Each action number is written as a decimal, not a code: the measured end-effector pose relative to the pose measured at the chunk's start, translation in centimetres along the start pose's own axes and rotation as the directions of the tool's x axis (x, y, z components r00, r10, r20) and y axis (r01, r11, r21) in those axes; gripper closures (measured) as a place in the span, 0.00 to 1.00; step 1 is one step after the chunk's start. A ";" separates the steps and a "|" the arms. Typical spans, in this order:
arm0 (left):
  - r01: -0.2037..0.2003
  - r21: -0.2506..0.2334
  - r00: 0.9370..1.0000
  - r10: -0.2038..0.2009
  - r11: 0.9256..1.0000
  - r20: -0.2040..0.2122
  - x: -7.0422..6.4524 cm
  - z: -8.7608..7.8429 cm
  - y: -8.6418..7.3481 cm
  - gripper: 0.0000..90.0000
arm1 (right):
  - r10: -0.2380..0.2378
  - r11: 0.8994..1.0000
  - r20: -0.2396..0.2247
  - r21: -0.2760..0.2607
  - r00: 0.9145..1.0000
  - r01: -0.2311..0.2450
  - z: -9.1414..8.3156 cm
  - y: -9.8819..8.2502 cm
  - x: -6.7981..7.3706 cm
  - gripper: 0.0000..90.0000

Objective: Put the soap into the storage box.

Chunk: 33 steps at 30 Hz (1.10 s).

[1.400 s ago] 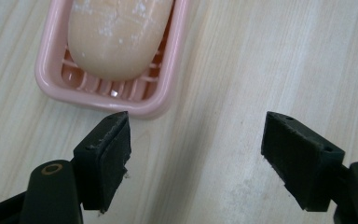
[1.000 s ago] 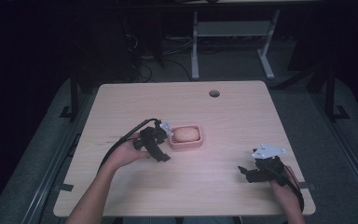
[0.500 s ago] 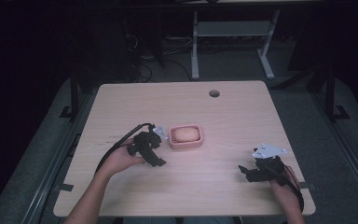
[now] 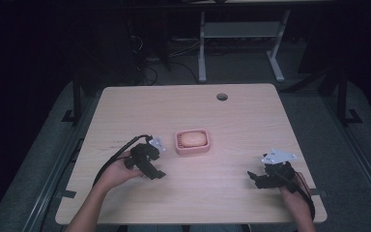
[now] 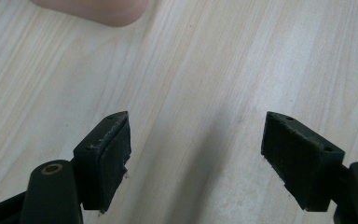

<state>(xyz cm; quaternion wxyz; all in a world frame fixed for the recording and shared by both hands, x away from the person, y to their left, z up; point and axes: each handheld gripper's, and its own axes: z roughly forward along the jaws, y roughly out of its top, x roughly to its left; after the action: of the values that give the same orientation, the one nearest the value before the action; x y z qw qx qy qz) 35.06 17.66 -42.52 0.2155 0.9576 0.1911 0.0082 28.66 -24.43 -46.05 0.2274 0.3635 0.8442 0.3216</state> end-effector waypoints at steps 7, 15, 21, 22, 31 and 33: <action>-0.003 -0.003 1.000 0.003 1.000 0.000 -0.5 -0.1 -0.9 0.26 | -0.005 1.000 0.003 0.005 1.000 0.005 0.0 -0.1 0.0 0.15; 0.006 -0.013 1.000 -0.006 1.000 -0.002 -0.9 -0.3 -1.8 0.26 | -0.003 1.000 0.007 0.012 1.000 0.003 0.0 -0.1 0.0 0.15; 0.000 -0.014 1.000 0.000 1.000 -0.007 -1.4 -0.4 -2.5 0.26 | -0.003 1.000 0.009 0.012 1.000 0.003 0.0 -0.1 0.0 0.15; 0.000 -0.015 1.000 0.000 1.000 -0.011 -1.4 -0.4 -2.6 0.26 | -0.003 1.000 0.008 0.014 1.000 0.003 0.0 -0.1 0.0 0.15; 0.006 -0.027 1.000 -0.006 1.000 -0.022 -2.0 -0.9 -4.1 0.26 | -0.004 1.000 0.016 0.010 1.000 0.004 0.0 -0.1 0.0 0.15; 0.016 -0.034 1.000 -0.017 0.999 -0.025 -2.1 -1.0 -4.5 0.26 | -0.004 1.000 0.017 0.011 1.000 0.004 0.0 -0.1 0.0 0.15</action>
<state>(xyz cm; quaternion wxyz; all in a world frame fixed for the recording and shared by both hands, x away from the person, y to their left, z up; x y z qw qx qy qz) 31.38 21.04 -43.39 0.2292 0.9521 0.2014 0.0218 28.57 -24.48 -46.16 0.2332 0.3658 0.8448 0.3132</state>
